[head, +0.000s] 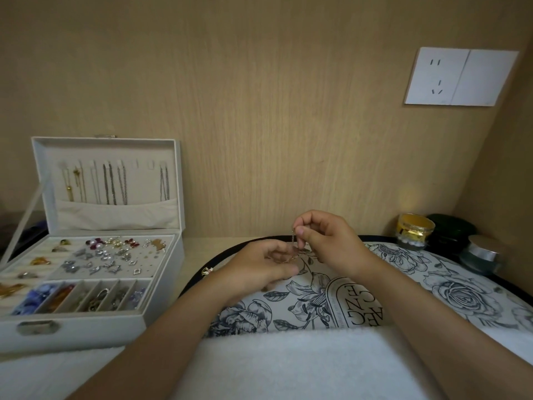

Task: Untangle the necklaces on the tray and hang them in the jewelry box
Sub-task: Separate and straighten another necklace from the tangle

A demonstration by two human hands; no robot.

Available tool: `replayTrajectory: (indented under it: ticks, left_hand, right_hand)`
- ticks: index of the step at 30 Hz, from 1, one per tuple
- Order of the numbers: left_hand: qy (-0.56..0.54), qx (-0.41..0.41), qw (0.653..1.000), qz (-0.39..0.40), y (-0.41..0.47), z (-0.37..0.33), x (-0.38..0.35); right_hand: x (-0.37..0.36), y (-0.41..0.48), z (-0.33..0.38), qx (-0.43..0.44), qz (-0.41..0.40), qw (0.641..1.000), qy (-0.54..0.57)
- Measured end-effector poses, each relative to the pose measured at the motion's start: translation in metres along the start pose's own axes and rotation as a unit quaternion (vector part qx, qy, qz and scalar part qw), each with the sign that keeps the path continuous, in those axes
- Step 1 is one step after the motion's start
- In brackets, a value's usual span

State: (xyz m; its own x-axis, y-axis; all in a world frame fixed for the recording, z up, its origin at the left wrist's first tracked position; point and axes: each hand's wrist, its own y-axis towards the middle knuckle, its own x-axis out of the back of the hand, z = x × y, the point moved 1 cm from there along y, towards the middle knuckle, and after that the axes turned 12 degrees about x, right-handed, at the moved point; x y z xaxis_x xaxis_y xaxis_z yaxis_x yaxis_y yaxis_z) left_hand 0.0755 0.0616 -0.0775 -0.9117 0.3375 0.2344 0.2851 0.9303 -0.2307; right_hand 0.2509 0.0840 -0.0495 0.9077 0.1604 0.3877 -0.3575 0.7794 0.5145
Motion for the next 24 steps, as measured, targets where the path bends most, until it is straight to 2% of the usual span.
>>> replayTrajectory:
  ticks: [8,17,20,24]
  left_hand:
    - [-0.093,0.02,0.995,0.011,-0.001,-0.003,-0.002]
    - [0.012,0.009,0.997,-0.082,0.001,-0.002,0.002]
    - [0.058,-0.009,0.992,-0.108,0.0,-0.003,0.004]
    - [0.039,-0.043,0.983,-0.175,0.003,-0.004,0.01]
  right_hand:
    - [0.007,0.0,-0.006,-0.006,-0.022,0.999,-0.033]
    - [0.007,-0.002,-0.002,0.02,0.007,0.997,-0.071]
    - [0.004,-0.002,-0.006,0.0,-0.025,0.996,-0.08]
    - [0.005,-0.001,-0.012,-0.025,-0.064,0.993,-0.099]
